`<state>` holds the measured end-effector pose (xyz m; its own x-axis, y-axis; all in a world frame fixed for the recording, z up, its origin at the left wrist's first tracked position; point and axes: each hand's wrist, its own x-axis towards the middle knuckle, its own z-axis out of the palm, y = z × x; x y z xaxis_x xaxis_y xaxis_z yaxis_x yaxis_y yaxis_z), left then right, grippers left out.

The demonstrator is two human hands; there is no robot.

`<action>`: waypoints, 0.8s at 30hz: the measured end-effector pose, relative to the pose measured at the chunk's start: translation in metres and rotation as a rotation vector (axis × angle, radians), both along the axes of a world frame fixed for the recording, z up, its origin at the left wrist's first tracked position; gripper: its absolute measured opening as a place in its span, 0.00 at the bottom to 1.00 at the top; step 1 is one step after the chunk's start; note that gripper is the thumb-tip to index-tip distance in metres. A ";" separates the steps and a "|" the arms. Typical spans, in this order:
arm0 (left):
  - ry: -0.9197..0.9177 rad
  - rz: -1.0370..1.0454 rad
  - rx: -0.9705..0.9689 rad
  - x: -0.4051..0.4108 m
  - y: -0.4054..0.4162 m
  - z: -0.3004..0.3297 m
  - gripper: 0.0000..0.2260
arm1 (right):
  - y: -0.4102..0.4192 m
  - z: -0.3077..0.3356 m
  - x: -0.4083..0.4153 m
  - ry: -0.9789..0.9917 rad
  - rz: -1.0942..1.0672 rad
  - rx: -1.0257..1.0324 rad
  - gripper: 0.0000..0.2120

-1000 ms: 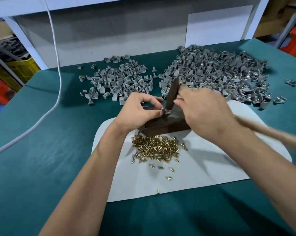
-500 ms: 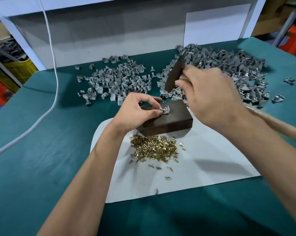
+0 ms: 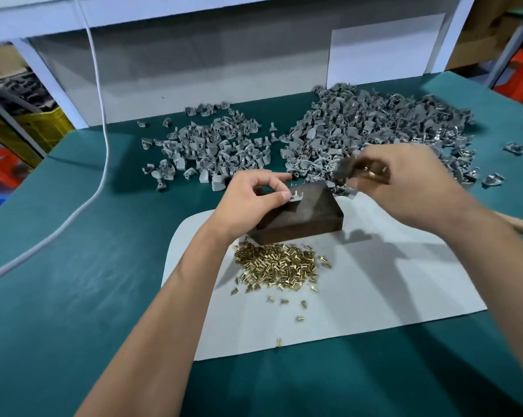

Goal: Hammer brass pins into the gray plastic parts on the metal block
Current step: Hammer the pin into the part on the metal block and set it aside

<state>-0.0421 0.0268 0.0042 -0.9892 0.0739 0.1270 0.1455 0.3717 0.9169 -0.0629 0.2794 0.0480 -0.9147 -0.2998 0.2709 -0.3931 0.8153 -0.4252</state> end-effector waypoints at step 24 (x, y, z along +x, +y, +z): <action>0.141 0.189 0.014 -0.010 -0.007 -0.006 0.06 | -0.042 -0.030 -0.002 0.247 0.186 -0.058 0.15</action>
<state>-0.0524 0.0202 -0.0018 -0.9577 -0.1137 0.2646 0.2015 0.3916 0.8978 -0.0646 0.2377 0.0178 -0.7501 -0.4330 0.4999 -0.6302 0.6971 -0.3419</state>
